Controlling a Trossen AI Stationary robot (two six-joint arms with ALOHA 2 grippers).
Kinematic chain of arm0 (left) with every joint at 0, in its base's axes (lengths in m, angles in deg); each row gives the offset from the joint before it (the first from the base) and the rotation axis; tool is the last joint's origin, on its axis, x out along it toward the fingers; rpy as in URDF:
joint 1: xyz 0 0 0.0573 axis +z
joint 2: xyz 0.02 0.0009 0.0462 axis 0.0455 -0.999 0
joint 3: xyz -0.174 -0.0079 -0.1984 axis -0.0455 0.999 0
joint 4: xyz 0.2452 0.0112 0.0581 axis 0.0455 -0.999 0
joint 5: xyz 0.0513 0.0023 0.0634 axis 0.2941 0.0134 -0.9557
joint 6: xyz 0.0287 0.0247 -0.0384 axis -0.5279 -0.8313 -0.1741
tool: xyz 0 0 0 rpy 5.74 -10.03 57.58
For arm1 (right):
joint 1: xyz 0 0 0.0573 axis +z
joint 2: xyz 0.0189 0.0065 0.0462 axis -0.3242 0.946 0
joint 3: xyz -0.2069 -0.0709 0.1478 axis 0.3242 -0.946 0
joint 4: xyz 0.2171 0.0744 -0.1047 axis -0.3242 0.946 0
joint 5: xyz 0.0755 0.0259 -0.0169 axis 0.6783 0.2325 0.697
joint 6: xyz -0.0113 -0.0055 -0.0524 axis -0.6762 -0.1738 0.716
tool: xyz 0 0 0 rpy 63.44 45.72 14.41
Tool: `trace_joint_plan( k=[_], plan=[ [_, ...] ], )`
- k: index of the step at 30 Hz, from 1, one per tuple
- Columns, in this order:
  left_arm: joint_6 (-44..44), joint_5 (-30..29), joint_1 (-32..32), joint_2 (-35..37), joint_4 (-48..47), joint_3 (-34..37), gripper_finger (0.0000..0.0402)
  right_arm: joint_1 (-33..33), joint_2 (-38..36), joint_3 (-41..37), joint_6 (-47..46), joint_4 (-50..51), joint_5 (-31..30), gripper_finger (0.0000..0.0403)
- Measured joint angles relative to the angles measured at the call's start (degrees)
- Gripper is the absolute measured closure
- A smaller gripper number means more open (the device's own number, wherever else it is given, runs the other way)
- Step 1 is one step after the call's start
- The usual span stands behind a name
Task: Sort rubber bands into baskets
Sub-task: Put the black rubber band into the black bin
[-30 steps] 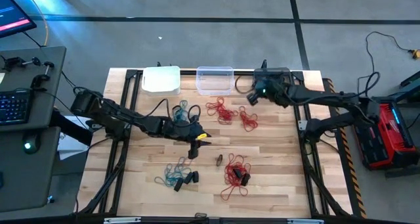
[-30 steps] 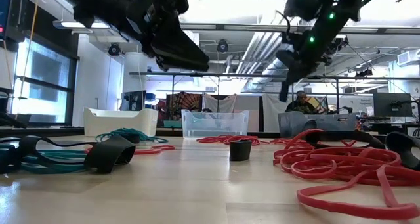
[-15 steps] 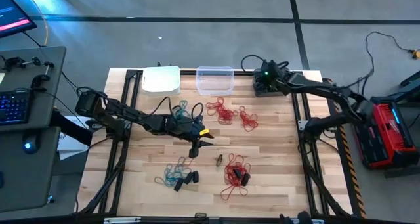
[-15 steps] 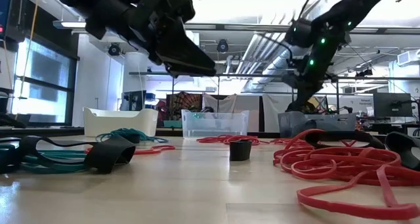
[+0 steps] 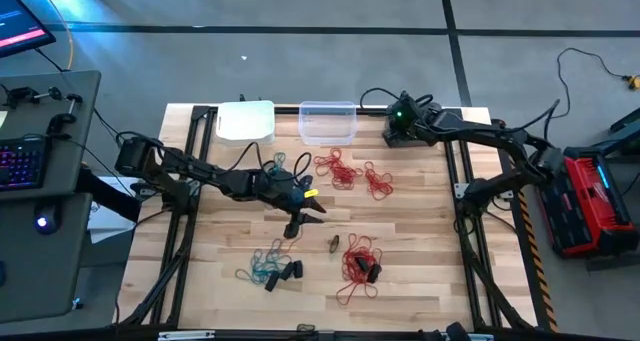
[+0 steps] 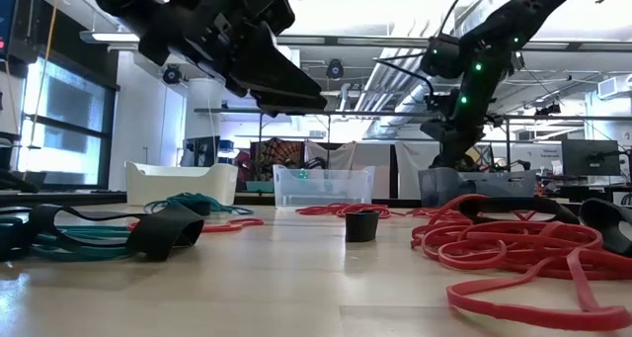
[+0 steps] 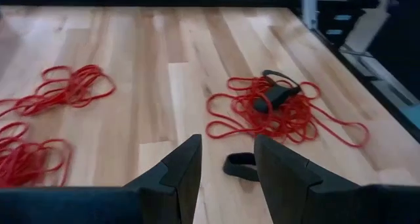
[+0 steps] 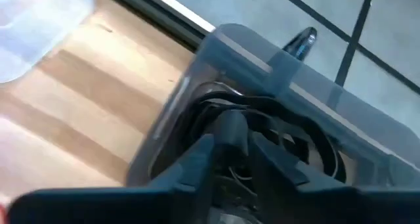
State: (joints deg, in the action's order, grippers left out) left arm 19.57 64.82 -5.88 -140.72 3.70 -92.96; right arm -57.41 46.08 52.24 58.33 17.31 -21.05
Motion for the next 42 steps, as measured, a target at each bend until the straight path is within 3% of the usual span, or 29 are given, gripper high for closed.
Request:
trace_joint_plan(
  k=[5,13,20,26,31,39,42],
  plan=[
    [-0.18,4.22,-0.15,0.0,-1.4,0.0,0.0268,2.89,0.0,2.9,1.85,2.17,-0.14,0.0265],
    [-2.27,4.56,-3.2,0.05,-9.95,0.0,0.0268,13.61,0.0,5.16,1.1,3.28,1.1,0.0263],
    [-3.08,2.74,-7.84,0.05,-13.34,0.0,0.0268,25.51,0.0,5.06,3.24,5.06,17.45,0.0263],
    [-3.16,-0.66,-10.05,0.01,-13.67,0.0,0.0282,37.74,1.41,3.18,6.6,-0.76,24.9,0.0262],
    [-3.43,-0.77,-10.08,-0.04,-12.03,0.0,0.0309,44.27,5.91,3.25,5.8,-7.26,25.21,0.0262],
    [-3.81,-0.77,-10.11,-0.08,-10.95,0.2,0.0343,47.66,13.77,8.07,7.04,-11.07,25.06,0.0262],
    [-1.49,-0.69,-10.35,0.02,-4.26,3.63,0.0352,48.26,15.64,9.56,9.25,-10.95,25.16,0.0262]
  ],
)
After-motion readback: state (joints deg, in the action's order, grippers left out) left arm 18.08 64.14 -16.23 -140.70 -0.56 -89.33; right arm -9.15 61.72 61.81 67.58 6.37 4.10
